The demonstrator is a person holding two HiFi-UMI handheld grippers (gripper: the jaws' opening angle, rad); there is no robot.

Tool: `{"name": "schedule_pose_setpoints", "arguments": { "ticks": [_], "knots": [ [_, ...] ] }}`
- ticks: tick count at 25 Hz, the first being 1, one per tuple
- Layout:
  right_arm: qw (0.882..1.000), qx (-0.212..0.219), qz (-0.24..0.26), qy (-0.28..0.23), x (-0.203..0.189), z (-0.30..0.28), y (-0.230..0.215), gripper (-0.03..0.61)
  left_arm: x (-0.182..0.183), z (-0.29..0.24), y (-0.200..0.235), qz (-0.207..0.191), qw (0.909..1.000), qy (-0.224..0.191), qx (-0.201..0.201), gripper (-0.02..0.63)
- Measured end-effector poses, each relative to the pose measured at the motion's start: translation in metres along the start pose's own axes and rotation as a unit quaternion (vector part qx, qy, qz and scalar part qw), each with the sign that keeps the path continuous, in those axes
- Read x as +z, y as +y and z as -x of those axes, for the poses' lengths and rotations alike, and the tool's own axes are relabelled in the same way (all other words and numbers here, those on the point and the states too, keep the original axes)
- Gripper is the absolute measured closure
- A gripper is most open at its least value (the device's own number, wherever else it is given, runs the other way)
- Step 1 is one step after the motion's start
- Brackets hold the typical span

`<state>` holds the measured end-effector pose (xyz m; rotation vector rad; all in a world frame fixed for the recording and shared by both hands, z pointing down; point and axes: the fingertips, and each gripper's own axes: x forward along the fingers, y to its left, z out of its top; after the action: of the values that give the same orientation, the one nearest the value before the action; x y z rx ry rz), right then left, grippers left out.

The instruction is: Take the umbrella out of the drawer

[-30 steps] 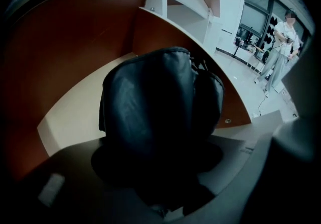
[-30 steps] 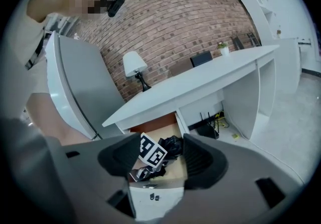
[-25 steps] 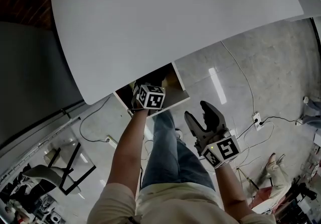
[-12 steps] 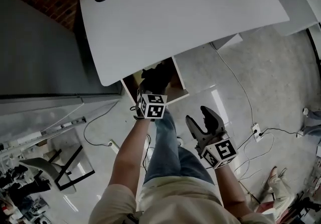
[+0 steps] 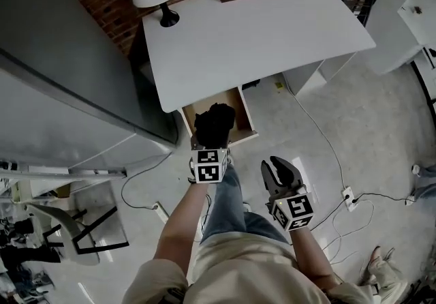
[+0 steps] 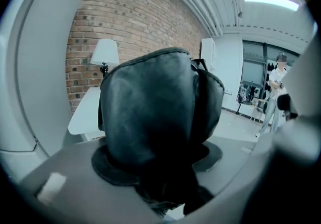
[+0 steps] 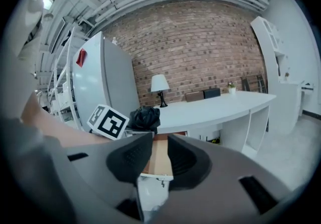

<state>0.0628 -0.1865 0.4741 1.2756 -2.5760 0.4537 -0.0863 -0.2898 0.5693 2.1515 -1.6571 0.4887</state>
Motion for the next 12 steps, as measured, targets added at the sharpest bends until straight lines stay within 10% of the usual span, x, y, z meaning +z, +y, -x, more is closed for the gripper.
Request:
{"name": "schedule_pose_setpoints", "arguments": {
  "ticks": [12],
  "knots": [
    [0.997, 0.005, 0.071, -0.038, 0.033, 0.073, 0.026, 0.577, 0.037, 0.138, -0.063, 0.041, 0.9965, -0.07, -0.019, 0.341]
  ]
}}
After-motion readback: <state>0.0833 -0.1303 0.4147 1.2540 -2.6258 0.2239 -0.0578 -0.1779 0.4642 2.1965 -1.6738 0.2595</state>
